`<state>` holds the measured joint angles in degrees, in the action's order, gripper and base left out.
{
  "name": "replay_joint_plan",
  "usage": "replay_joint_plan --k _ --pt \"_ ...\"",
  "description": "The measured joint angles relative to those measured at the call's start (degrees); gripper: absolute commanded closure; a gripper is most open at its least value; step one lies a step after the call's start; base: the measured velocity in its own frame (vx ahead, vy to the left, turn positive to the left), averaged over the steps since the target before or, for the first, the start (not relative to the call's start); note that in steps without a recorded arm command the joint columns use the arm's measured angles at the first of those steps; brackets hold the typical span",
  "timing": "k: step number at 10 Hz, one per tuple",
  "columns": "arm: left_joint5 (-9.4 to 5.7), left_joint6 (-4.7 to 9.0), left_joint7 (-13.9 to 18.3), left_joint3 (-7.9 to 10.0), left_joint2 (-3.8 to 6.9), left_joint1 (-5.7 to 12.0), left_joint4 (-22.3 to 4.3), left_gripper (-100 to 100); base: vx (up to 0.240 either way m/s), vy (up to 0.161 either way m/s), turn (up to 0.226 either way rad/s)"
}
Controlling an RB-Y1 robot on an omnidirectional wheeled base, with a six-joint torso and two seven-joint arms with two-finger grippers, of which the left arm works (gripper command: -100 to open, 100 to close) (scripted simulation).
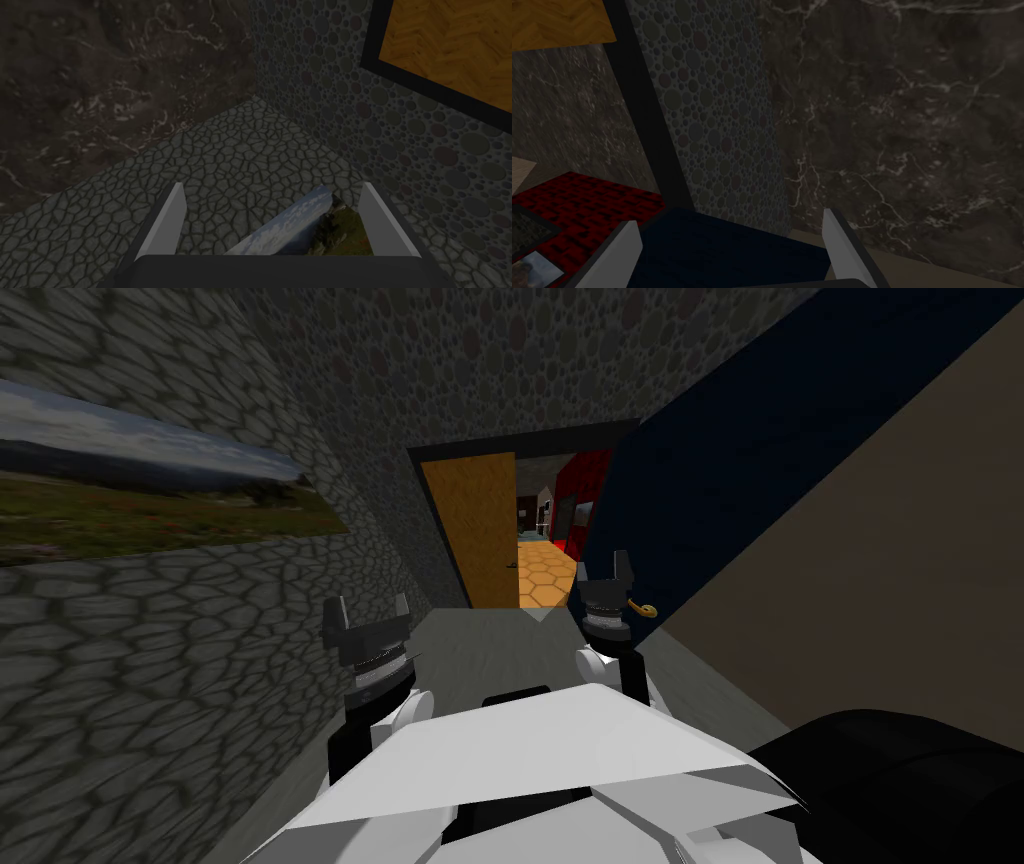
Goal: Pull the door open
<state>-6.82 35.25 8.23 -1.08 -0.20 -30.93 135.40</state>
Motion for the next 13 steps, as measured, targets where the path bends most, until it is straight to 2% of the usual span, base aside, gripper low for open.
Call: replay_joint_plan --k 2,4,8,11,13 --pt "0.11 0.38 0.06 0.04 0.66 0.56 -2.14 -100 0.131 -0.056 -0.053" --pt "0.15 1.11 0.38 0.04 1.49 0.38 -4.25 -100 0.133 -0.052 -0.037" --pt "0.20 1.20 0.60 0.59 2.66 2.20 -8.63 -100 0.101 -0.040 -0.047" --pt "0.31 1.99 0.80 0.81 3.40 3.36 -12.48 -100 0.101 -0.044 -0.051" --pt "0.17 2.14 1.17 1.37 4.40 4.06 -15.18 -100 0.124 -0.059 -0.060"
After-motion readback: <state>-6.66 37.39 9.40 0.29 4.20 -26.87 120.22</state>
